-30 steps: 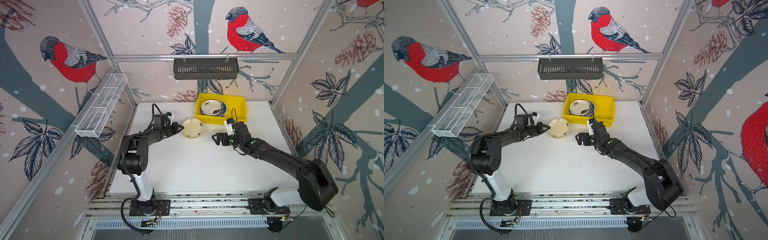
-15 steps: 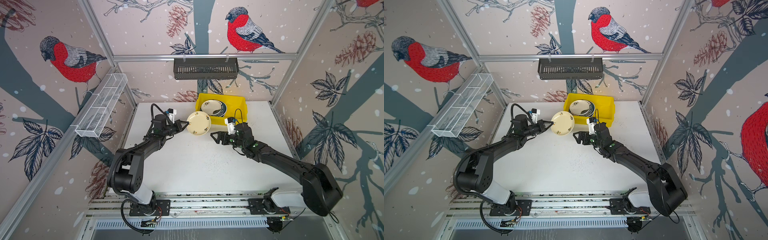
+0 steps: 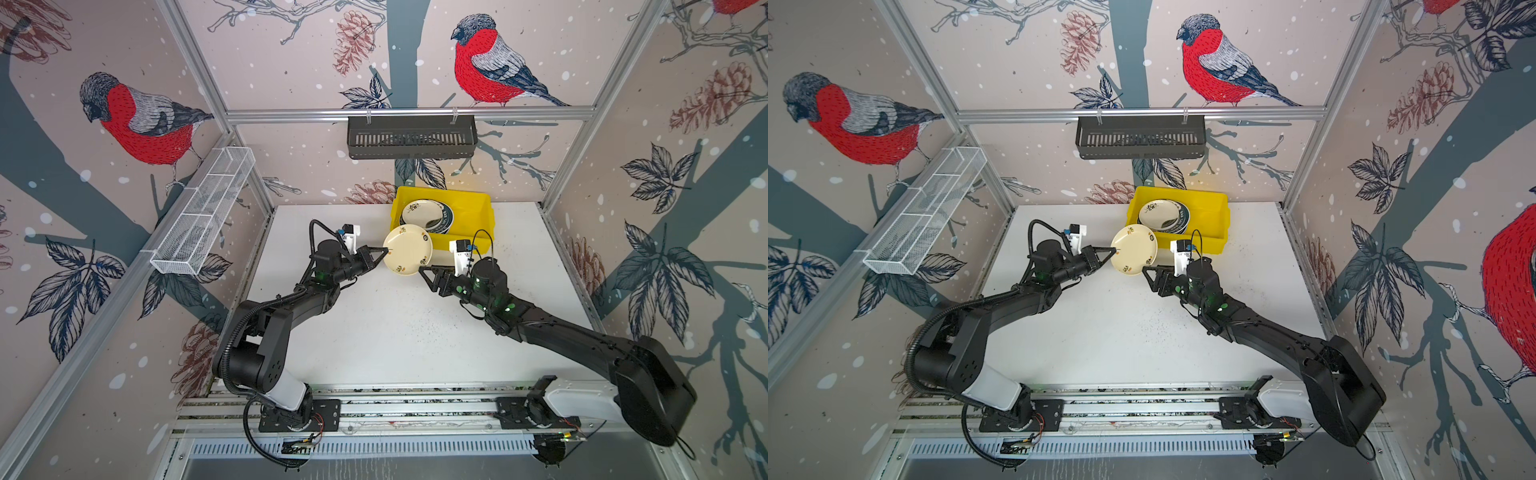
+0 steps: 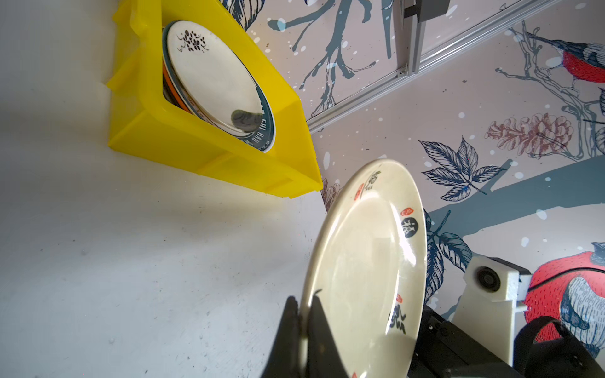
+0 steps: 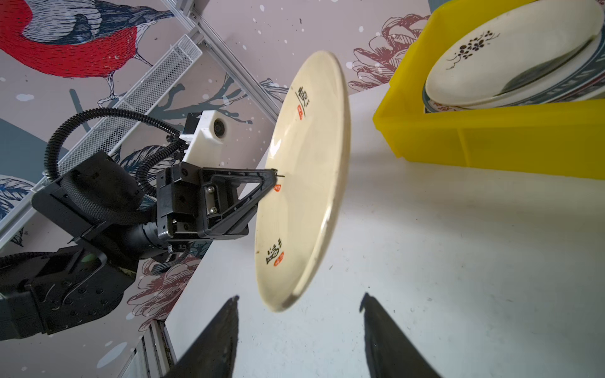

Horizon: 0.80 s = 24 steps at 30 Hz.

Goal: Place the plates into the plastic bin on the countertop
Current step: Place the plate in the plastic bin.

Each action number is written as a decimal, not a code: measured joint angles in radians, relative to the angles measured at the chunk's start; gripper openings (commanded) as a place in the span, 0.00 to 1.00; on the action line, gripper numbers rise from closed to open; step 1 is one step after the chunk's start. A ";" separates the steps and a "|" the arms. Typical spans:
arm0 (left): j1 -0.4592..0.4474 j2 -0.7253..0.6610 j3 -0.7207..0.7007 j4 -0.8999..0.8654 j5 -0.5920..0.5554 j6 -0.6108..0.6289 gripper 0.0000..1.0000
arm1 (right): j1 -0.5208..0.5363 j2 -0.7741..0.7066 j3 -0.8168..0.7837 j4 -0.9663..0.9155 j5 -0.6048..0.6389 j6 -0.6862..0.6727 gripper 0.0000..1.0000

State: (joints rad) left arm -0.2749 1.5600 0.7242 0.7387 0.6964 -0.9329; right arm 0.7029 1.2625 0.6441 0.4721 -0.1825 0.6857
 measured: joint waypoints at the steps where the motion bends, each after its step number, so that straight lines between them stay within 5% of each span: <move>1: -0.002 -0.002 -0.005 0.006 -0.006 -0.006 0.00 | 0.003 0.000 -0.008 0.015 0.000 0.003 0.55; 9: -0.054 -0.046 -0.010 0.005 -0.047 0.015 0.00 | 0.023 0.000 -0.021 0.106 0.026 0.025 0.37; 14: -0.080 -0.064 -0.013 -0.003 -0.096 0.037 0.00 | 0.024 0.000 -0.021 0.104 0.063 0.035 0.17; 24: -0.123 -0.049 -0.016 0.043 -0.129 0.068 0.00 | 0.022 -0.048 -0.041 0.092 0.158 0.070 0.12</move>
State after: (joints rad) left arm -0.3981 1.5108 0.7086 0.7815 0.5678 -0.8654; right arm 0.7250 1.2140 0.6033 0.5640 -0.0242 0.7555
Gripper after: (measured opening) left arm 0.076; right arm 0.140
